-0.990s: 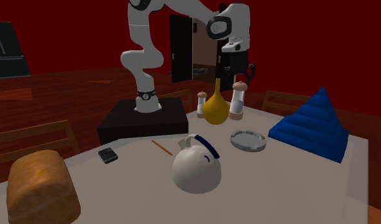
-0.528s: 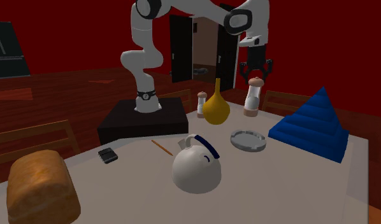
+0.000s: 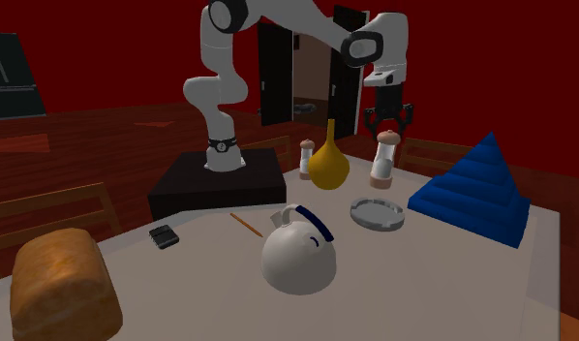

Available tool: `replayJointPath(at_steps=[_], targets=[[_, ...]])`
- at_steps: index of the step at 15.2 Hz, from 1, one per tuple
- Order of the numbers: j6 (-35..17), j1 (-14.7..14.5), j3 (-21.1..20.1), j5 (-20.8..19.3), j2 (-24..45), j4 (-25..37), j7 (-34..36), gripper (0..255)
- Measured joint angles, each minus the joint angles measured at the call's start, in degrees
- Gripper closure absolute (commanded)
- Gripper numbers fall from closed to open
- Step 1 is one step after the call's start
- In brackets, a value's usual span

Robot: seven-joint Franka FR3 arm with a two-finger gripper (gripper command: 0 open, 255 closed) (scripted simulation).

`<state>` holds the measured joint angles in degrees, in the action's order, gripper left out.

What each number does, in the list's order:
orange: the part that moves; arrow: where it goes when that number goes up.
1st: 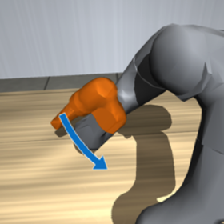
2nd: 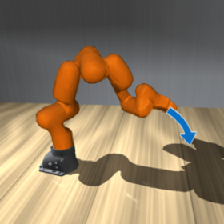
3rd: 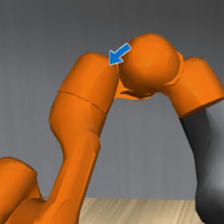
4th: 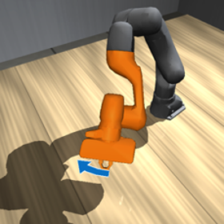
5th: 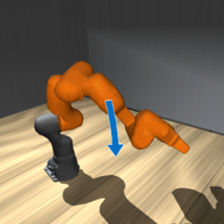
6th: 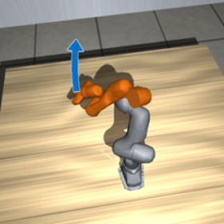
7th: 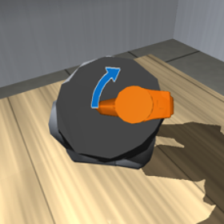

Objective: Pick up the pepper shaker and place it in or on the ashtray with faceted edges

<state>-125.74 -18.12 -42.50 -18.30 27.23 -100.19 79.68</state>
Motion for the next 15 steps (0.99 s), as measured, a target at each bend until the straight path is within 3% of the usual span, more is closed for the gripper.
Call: replayJointPath(at_steps=[15], targets=[[-8.62,-2.56,3.85,-5.13,6.09,-3.38,2.89,255]])
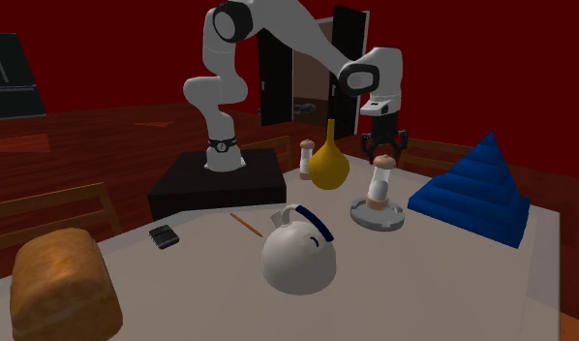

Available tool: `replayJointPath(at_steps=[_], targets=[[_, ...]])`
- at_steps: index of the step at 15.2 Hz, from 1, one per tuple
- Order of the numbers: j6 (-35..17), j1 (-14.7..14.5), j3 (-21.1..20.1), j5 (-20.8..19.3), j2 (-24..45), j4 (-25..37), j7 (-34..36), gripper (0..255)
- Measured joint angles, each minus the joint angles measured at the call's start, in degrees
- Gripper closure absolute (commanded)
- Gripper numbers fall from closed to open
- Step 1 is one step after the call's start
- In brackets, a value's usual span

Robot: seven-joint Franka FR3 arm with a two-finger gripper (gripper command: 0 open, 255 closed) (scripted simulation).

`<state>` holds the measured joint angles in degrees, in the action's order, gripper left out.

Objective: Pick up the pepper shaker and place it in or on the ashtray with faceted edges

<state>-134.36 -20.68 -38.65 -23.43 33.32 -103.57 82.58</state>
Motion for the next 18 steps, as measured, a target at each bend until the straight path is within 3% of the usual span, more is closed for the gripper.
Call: replayJointPath(at_steps=[8,9,15,18], targets=[[-1.19,-0.42,0.72,-0.82,1.09,-0.18,0.35,255],[-1.2,-0.42,0.72,-0.83,1.09,-0.18,0.36,0],[-1.21,-0.42,0.72,-0.83,1.08,-0.18,0.36,0],[1.19,1.19,-0.93,1.14,-1.58,-0.16,-1.0,0]])
